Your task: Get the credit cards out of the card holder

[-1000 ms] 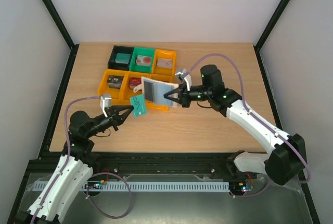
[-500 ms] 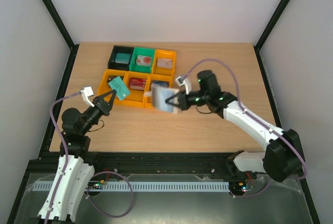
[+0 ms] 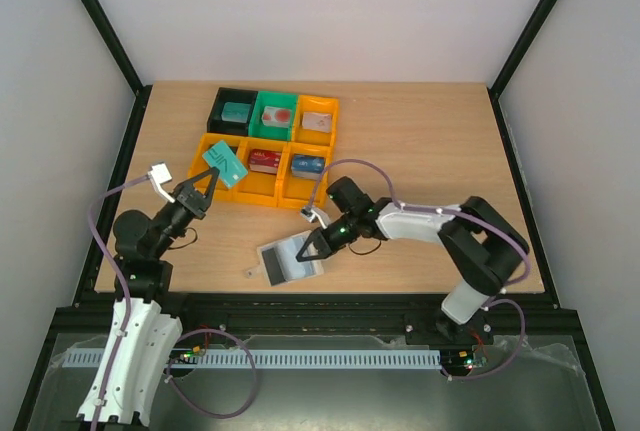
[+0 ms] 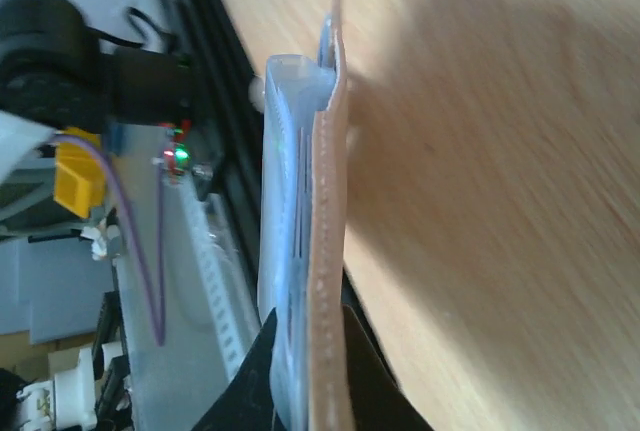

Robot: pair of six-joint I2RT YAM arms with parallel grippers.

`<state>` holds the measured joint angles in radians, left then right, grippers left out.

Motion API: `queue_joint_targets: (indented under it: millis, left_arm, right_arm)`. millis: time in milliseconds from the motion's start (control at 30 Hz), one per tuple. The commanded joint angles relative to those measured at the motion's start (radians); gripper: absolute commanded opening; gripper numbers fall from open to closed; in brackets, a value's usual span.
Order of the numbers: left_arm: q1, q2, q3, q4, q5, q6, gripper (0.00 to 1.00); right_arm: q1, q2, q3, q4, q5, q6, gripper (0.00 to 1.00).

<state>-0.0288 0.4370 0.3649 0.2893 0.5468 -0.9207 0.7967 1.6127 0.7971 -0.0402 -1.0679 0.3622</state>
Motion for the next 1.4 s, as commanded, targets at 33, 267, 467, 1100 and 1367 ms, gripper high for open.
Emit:
queue_joint_targets:
  millis: [33, 267, 467, 1100, 1367]
  left_arm:
    - [0.006, -0.015, 0.001, 0.055, 0.059, -0.002, 0.02]
    - [0.004, -0.013, -0.024, 0.102, 0.098, -0.008, 0.02]
    - [-0.021, 0.0, -0.039, 0.238, 0.239, 0.081, 0.02]
    - [-0.052, -0.001, -0.011, 0.406, 0.344, 0.038, 0.02]
    - [-0.061, 0.003, -0.019, 0.411, 0.337, 0.03, 0.02]
  right_arm:
    - [-0.029, 0.071, 0.061, -0.154, 0.082, -0.068, 0.12]
    - [-0.107, -0.029, 0.11, -0.376, 0.409, -0.091, 0.59]
    - [-0.107, -0.188, 0.28, -0.617, 0.683, -0.205, 0.74]
    - [0.057, -0.24, 0.236, 0.654, 0.13, 0.22, 0.72]
    - [0.081, -0.212, 0.232, 0.617, 0.135, 0.195, 0.09]
